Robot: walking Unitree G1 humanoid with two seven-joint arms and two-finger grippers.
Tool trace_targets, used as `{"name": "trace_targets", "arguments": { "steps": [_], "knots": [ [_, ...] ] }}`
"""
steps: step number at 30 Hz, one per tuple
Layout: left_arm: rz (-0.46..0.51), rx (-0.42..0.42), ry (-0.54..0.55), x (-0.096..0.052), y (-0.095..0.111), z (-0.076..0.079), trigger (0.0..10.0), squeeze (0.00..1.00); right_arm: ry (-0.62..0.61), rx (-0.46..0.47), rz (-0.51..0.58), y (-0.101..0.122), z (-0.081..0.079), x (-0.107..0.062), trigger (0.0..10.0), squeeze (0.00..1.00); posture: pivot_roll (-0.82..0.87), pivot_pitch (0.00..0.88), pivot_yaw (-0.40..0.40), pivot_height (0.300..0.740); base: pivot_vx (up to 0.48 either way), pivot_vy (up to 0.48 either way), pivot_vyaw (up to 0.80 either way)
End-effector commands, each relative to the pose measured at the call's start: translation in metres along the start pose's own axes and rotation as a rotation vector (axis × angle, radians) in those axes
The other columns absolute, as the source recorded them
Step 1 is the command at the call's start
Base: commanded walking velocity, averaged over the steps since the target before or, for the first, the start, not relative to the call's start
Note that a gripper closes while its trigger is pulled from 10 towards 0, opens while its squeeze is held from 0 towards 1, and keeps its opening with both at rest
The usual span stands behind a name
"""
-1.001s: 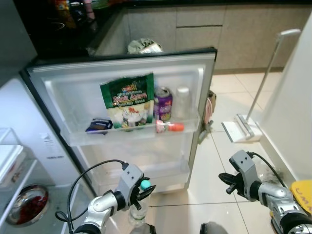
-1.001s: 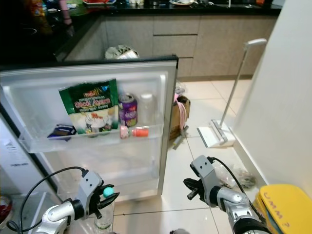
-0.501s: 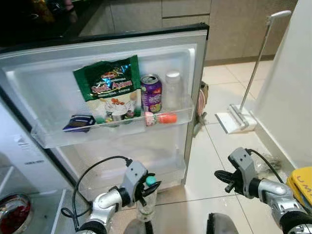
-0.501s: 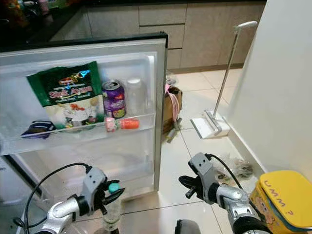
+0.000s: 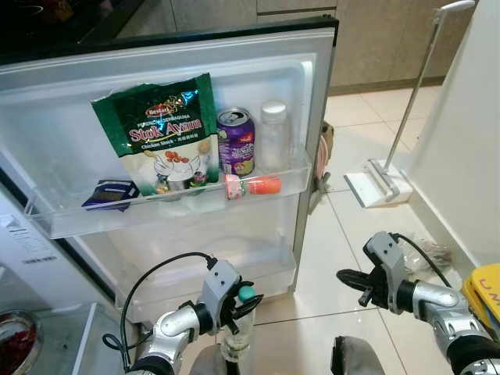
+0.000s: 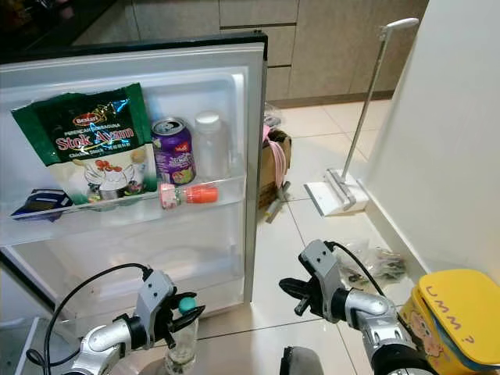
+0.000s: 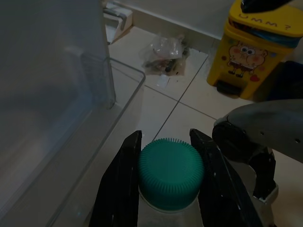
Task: Restocking fridge
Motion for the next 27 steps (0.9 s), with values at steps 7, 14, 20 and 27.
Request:
{"name": "trace_targets", "arguments": {
  "steps": [7, 14, 20, 27],
  "knots": [
    [0.157, -0.060, -0.016, 0.000, 0.024, -0.009, 10.0, 0.00, 0.179, 0.020, 0.087, 0.011, -0.022, 0.005, 10.0, 0.00, -0.06, 0.000, -0.009, 0.467, 0.000, 0.000, 0.00],
    [0.200, -0.073, -0.081, -0.008, 0.035, -0.015, 10.0, 0.00, 0.295, 0.023, 0.106, 0.012, -0.037, 0.003, 10.0, 0.00, -0.05, 0.000, -0.011, 0.467, 0.000, 0.000, 0.00],
    [0.219, -0.028, -0.206, -0.018, 0.047, -0.016, 10.0, 0.00, 0.353, 0.006, 0.066, 0.010, -0.044, -0.001, 10.0, 0.00, -0.05, 0.000, -0.012, 0.467, 0.000, 0.000, 0.00],
    [0.246, -0.006, -0.357, -0.033, 0.066, -0.015, 10.0, 0.00, 0.361, 0.013, 0.067, 0.012, -0.043, -0.014, 10.0, 0.00, -0.05, 0.000, -0.013, 0.432, 0.000, 0.000, 0.00]
  ]
}}
Point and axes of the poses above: a point about 5 cm out from each wrist's last joint towards the gripper, its own x axis pointing out of the wrist towards the gripper, its own y axis along the axis of the wrist's last joint, z = x × y, the point moved 1 cm from there along x, pointing out of the wrist towards the gripper, and after that the axes turned 9 degrees about -x, right-handed, at the moved point
